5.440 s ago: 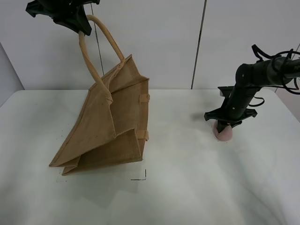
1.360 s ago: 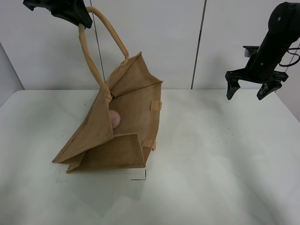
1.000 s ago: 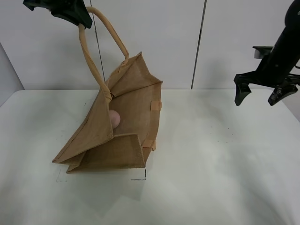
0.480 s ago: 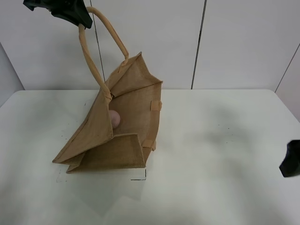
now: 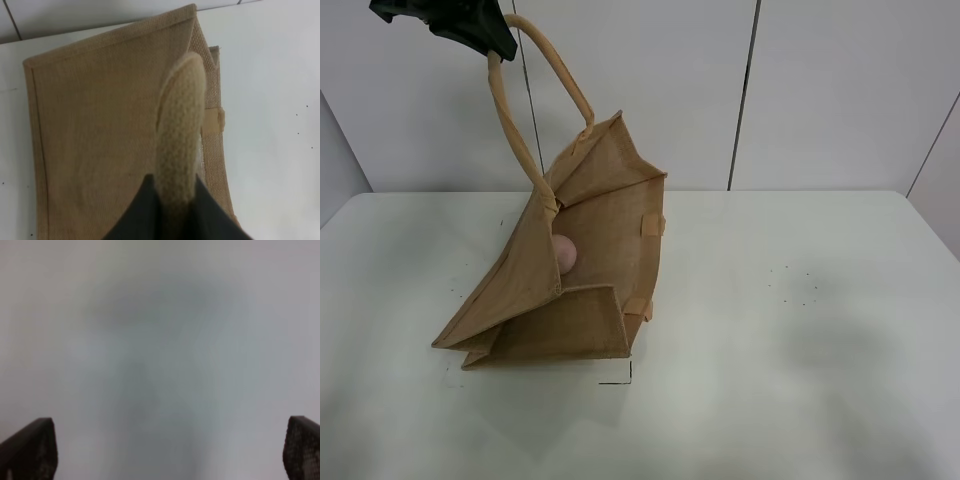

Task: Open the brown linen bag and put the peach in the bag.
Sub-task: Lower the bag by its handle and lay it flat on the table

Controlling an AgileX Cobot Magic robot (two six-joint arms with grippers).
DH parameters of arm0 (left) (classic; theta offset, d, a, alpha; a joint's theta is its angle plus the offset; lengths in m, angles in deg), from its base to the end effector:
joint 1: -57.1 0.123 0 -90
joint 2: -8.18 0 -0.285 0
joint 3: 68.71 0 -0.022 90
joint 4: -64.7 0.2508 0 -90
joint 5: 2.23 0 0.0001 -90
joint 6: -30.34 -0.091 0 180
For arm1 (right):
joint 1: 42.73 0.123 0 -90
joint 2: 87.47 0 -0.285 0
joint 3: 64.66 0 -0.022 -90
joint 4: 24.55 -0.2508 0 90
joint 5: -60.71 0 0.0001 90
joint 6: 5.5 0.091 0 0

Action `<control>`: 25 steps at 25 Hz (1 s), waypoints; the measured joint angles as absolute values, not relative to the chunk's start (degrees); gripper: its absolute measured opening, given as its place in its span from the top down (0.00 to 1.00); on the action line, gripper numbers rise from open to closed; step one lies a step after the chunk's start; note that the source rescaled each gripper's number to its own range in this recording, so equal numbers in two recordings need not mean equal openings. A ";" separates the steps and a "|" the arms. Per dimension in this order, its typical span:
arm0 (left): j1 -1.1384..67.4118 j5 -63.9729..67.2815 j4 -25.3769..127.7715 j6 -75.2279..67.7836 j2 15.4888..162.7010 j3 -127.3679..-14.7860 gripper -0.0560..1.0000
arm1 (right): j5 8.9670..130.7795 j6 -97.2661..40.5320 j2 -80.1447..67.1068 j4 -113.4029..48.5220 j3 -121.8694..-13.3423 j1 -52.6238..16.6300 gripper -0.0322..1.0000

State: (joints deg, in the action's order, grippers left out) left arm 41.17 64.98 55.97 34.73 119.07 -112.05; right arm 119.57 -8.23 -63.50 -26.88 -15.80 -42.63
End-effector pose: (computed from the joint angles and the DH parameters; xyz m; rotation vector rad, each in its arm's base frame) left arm 0.3707 -0.1191 0.4421 0.2375 2.3562 -0.3668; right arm 0.0406 0.0032 0.2733 -0.0505 2.2971 0.0272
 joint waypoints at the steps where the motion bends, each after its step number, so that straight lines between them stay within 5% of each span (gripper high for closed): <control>1: 41.17 64.98 55.97 34.73 119.07 -112.05 0.95 | 119.57 -7.93 -65.02 -26.75 -15.80 -42.63 0.00; 9: 41.17 64.98 55.97 34.73 119.26 -112.05 0.95 | 119.62 -7.60 -79.42 -26.30 -15.74 -42.63 0.00; 25: 40.77 64.57 55.08 34.78 135.47 -108.24 0.95 | 119.62 -7.47 -79.81 -25.97 -15.63 -42.58 0.00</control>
